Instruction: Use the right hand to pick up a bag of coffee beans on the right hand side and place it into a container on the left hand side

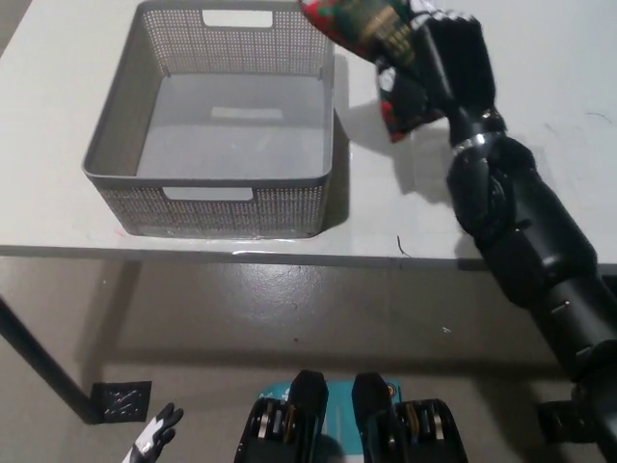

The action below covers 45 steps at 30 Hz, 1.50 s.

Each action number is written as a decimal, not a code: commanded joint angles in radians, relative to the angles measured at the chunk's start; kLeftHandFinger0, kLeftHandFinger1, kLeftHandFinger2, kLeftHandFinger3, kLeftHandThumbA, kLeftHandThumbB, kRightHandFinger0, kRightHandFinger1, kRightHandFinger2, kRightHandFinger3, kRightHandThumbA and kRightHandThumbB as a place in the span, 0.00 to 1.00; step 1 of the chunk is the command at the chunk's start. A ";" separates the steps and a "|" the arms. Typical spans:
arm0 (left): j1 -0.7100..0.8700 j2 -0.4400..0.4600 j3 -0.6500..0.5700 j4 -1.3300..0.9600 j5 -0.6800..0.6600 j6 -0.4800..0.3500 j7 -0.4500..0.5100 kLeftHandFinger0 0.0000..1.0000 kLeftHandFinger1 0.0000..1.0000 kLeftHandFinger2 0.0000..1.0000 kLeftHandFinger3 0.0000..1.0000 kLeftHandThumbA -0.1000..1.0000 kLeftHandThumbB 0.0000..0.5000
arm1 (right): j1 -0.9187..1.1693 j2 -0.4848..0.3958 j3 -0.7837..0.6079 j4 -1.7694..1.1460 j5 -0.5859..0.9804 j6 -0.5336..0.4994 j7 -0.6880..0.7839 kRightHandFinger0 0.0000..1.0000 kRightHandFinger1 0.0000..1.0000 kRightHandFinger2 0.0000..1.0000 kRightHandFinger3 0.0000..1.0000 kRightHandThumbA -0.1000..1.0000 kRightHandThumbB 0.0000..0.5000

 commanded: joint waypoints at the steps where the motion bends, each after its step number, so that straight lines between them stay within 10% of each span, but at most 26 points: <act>1: -0.015 0.001 0.003 0.031 0.027 0.024 -0.009 1.00 1.00 1.00 1.00 1.00 0.93 | -0.070 0.032 -0.032 -0.153 0.087 -0.004 0.067 0.00 0.51 0.82 0.96 0.00 0.31; 4: -0.025 0.000 0.000 0.051 0.041 0.012 -0.006 1.00 1.00 1.00 1.00 1.00 0.90 | -0.076 0.053 -0.028 -0.204 0.079 0.031 0.093 0.08 0.62 0.99 1.00 0.00 0.29; 9: -0.043 -0.003 -0.013 0.074 0.059 0.002 -0.008 1.00 1.00 1.00 1.00 1.00 0.95 | -0.132 0.101 -0.027 -0.192 0.077 0.039 0.099 0.00 0.49 0.80 1.00 0.00 0.30; 32: -0.040 -0.007 -0.076 0.016 0.079 0.057 -0.042 1.00 1.00 1.00 1.00 1.00 0.95 | -0.391 0.298 -0.027 0.381 0.146 0.033 0.047 0.00 0.42 0.79 0.91 0.00 0.32; 33: -0.041 -0.010 -0.080 0.014 0.084 0.058 -0.042 1.00 1.00 1.00 1.00 1.00 0.95 | -0.400 0.302 -0.025 0.406 0.152 0.036 0.075 0.13 0.51 0.79 0.88 0.16 0.41; 34: -0.039 -0.010 -0.084 0.011 0.088 0.053 -0.043 1.00 1.00 1.00 1.00 1.00 0.94 | -0.406 0.302 -0.010 0.421 0.147 0.058 0.126 0.40 0.76 1.00 1.00 0.37 0.50; 35: -0.036 -0.011 -0.089 0.011 0.090 0.048 -0.044 1.00 1.00 1.00 1.00 1.00 0.92 | -0.406 0.299 0.005 0.418 0.142 0.086 0.178 0.81 1.00 1.00 1.00 0.64 0.67; 36: -0.037 -0.012 -0.093 0.011 0.090 0.043 -0.045 1.00 1.00 1.00 1.00 1.00 0.93 | -0.402 0.294 0.020 0.406 0.136 0.124 0.249 1.00 1.00 1.00 1.00 0.81 0.78; 39: -0.030 -0.010 -0.097 0.002 0.088 0.050 -0.049 1.00 1.00 1.00 1.00 1.00 0.94 | -0.365 0.268 0.032 0.341 0.154 0.154 0.369 1.00 1.00 1.00 1.00 1.00 0.99; 45: -0.020 -0.004 -0.095 -0.003 0.086 0.048 -0.051 1.00 1.00 1.00 1.00 1.00 0.93 | -0.329 0.230 0.032 0.284 0.173 0.158 0.417 1.00 1.00 1.00 1.00 1.00 1.00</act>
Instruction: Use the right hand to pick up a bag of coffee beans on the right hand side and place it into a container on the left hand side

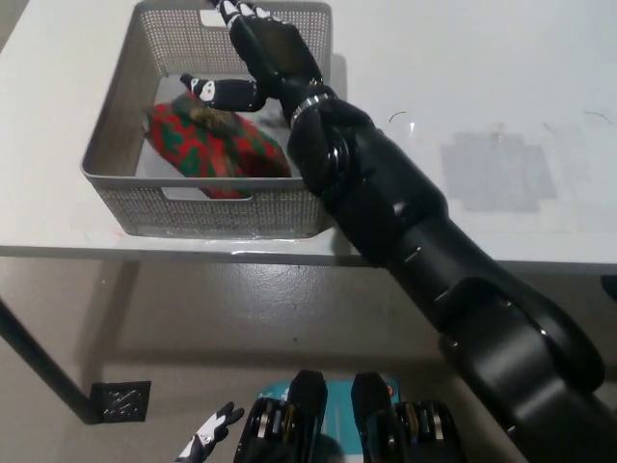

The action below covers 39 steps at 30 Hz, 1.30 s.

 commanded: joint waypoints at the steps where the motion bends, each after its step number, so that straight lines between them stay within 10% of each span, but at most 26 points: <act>1: 0.021 -0.002 -0.015 -0.023 0.005 -0.016 -0.010 1.00 1.00 1.00 1.00 1.00 0.94 | -0.031 -0.034 0.007 -0.078 0.043 0.040 0.128 1.00 1.00 1.00 1.00 1.00 1.00; 16: 0.030 -0.004 0.005 0.023 -0.003 -0.033 0.014 1.00 1.00 1.00 1.00 1.00 0.93 | 0.215 -0.160 -0.165 -0.963 0.260 0.147 0.267 1.00 1.00 1.00 1.00 1.00 0.71; 33: 0.021 0.012 0.054 0.028 -0.042 -0.026 0.009 1.00 1.00 1.00 1.00 1.00 0.95 | 0.685 -0.212 -0.277 -1.662 0.399 0.260 0.255 1.00 1.00 1.00 1.00 1.00 0.87; 39: -0.004 0.016 0.078 0.064 -0.022 -0.050 0.030 1.00 1.00 1.00 1.00 1.00 0.94 | 0.931 -0.195 -0.247 -1.800 0.415 0.173 0.204 1.00 1.00 1.00 1.00 1.00 0.73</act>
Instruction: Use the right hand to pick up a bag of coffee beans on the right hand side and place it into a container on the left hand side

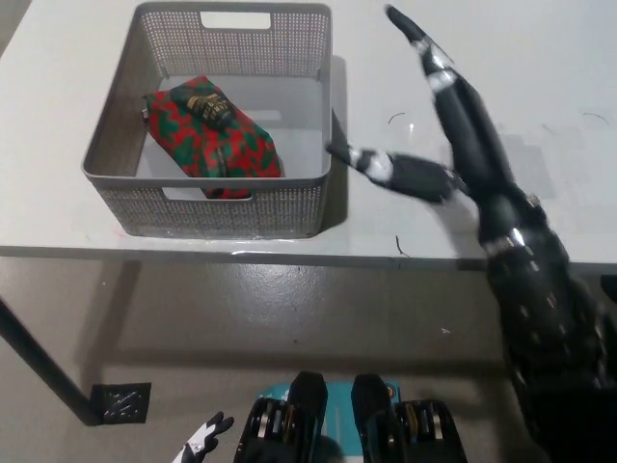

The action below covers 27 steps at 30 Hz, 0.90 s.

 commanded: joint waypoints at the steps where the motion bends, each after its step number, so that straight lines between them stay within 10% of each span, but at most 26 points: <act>1: -0.012 0.014 0.050 0.019 -0.022 -0.047 0.029 1.00 1.00 1.00 1.00 1.00 0.94 | 0.199 -0.006 -0.071 -0.489 0.203 0.003 -0.002 1.00 1.00 1.00 1.00 1.00 0.72; 27: -0.070 0.018 0.114 0.022 -0.007 -0.052 0.018 1.00 1.00 1.00 1.00 1.00 0.86 | 0.738 0.051 0.074 -0.191 0.248 -0.347 -0.023 1.00 1.00 1.00 1.00 1.00 0.73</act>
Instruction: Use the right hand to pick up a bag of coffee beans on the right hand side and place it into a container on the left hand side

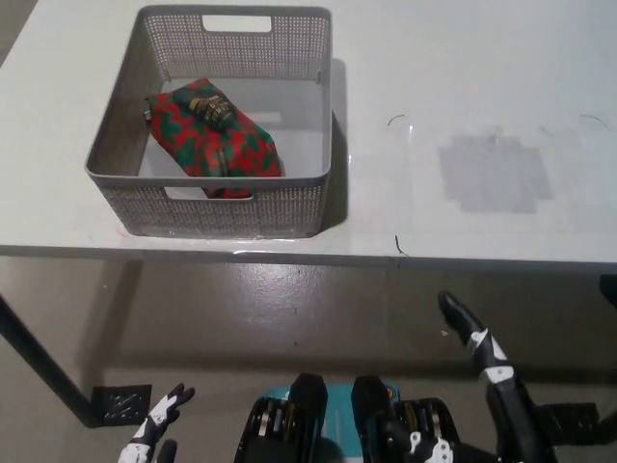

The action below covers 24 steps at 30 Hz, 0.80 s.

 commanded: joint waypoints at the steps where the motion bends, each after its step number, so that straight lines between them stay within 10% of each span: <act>1: -0.003 0.007 0.013 -0.006 -0.002 -0.043 0.017 1.00 1.00 1.00 1.00 1.00 0.85 | 0.019 0.010 -0.010 0.015 0.028 -0.090 -0.025 1.00 1.00 1.00 1.00 1.00 0.79; 24: -0.131 0.010 0.044 0.010 0.016 0.020 0.003 1.00 1.00 1.00 1.00 1.00 0.85 | 0.037 -0.007 -0.133 0.286 0.013 -0.242 -0.089 1.00 1.00 1.00 1.00 1.00 0.72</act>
